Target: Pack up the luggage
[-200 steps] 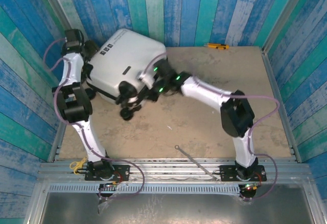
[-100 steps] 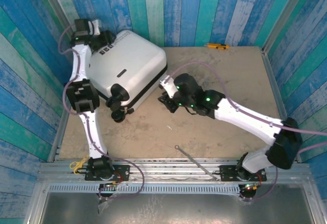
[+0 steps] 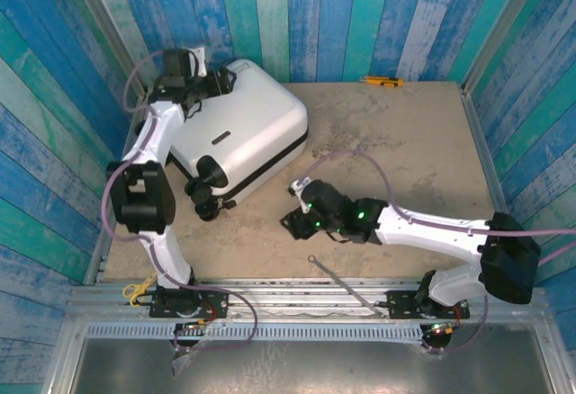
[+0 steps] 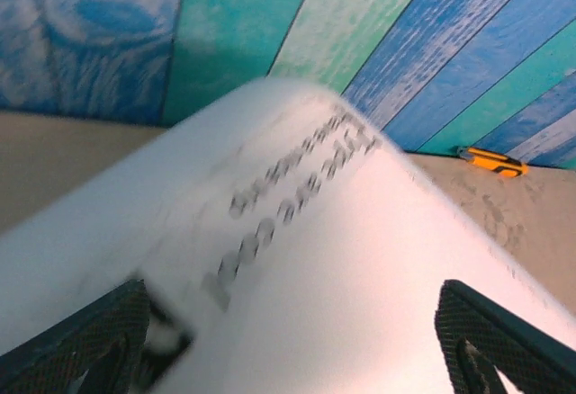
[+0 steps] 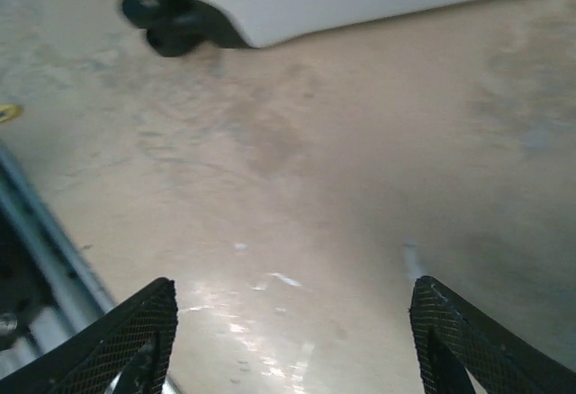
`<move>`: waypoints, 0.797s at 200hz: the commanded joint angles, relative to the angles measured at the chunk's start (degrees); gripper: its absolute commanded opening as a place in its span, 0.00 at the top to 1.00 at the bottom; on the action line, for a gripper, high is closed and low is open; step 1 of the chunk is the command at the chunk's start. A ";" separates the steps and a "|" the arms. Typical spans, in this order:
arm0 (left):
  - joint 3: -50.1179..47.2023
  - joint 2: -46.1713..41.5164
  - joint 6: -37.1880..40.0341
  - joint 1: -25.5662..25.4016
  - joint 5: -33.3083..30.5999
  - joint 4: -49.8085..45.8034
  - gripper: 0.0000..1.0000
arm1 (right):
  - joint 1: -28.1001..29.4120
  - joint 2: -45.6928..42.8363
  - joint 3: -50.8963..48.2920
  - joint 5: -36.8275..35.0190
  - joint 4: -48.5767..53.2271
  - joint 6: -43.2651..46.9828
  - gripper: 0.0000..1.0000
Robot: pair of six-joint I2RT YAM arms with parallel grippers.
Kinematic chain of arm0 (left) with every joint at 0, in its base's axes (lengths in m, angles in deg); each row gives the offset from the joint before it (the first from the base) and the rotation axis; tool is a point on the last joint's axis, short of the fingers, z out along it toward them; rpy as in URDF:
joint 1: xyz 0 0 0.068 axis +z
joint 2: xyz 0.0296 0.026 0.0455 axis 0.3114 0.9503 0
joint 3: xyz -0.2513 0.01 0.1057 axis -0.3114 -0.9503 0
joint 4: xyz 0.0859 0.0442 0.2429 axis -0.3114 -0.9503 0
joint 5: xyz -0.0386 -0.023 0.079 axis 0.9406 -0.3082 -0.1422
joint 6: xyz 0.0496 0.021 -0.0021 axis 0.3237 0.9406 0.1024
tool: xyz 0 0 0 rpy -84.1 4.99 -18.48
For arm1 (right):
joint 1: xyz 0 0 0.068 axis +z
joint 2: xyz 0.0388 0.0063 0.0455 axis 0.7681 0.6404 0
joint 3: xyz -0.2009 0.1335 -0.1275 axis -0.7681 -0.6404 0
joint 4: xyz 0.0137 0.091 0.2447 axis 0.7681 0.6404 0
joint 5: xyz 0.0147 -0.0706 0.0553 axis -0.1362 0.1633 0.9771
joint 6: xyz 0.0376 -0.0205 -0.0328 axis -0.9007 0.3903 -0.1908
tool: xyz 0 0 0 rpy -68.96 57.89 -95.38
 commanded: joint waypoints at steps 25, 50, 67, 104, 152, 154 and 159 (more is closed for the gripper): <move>-19.81 -24.88 -7.37 7.78 -21.40 -0.69 0.02 | 10.32 12.28 9.58 -14.74 -9.15 -8.78 0.26; -30.85 -40.00 -7.19 10.37 -25.84 5.14 0.06 | 13.28 22.87 18.80 -19.45 -10.81 -10.89 0.30; -36.40 -47.34 -8.09 10.36 -25.05 8.94 0.06 | 13.78 29.27 24.63 -20.04 -11.84 -13.01 0.34; -40.00 -52.57 -11.68 10.37 -17.83 9.98 0.06 | 14.38 37.60 32.41 -24.99 -11.03 -18.68 0.36; -41.16 -53.18 -10.64 10.40 -14.72 9.12 0.06 | 15.46 47.20 42.25 -34.10 -9.04 -23.67 0.36; -41.25 -53.21 -10.71 10.38 -14.55 9.18 0.06 | 15.49 47.59 42.70 -34.57 -9.04 -23.78 0.37; -41.39 -53.24 -10.73 10.33 -14.07 9.41 0.06 | 15.61 48.35 43.61 -35.80 -8.97 -23.98 0.37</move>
